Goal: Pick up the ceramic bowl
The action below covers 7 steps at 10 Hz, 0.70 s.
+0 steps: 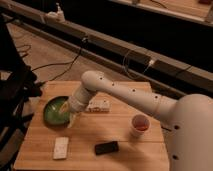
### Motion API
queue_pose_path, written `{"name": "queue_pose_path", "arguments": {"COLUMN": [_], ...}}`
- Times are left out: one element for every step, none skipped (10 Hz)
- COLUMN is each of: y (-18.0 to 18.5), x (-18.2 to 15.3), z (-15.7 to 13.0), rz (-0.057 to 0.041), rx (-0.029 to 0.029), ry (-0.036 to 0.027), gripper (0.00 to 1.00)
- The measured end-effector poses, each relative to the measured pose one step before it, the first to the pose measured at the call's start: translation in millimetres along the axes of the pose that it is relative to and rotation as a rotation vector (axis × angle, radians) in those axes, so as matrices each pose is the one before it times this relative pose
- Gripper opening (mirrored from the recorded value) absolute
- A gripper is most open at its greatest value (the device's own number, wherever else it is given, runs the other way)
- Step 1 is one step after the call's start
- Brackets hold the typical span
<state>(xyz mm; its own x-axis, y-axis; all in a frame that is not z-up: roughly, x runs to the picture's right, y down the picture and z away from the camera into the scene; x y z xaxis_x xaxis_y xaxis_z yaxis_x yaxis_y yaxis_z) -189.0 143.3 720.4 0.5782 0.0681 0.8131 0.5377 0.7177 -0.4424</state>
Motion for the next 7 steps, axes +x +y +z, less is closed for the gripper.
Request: {"name": "queue_pose_path", "arguments": {"y": [0.20, -0.31, -0.10, -0.86, -4.82, -5.32, -7.44], "x": [1.68, -1.04, -0.40, 2.10, 4.51, 1.69, 2.42], "z": [-1.51, 0.78, 0.81, -0.51, 8.73, 10.06, 10.42], "rz": [0.00295, -0.00196, -0.00206, -0.00134, -0.00395, -0.00736, -0.00577], "rx": [0.00314, -0.00132, -0.00076, 0.00415, -0.00127, -0.00310, 0.00201], "ry": [0.00084, -0.00048, 0.00129, 0.00786, 0.02259, 0.01427, 0.01417], "gripper": [0.61, 0.61, 0.61, 0.61, 0.61, 0.61, 0.61]}}
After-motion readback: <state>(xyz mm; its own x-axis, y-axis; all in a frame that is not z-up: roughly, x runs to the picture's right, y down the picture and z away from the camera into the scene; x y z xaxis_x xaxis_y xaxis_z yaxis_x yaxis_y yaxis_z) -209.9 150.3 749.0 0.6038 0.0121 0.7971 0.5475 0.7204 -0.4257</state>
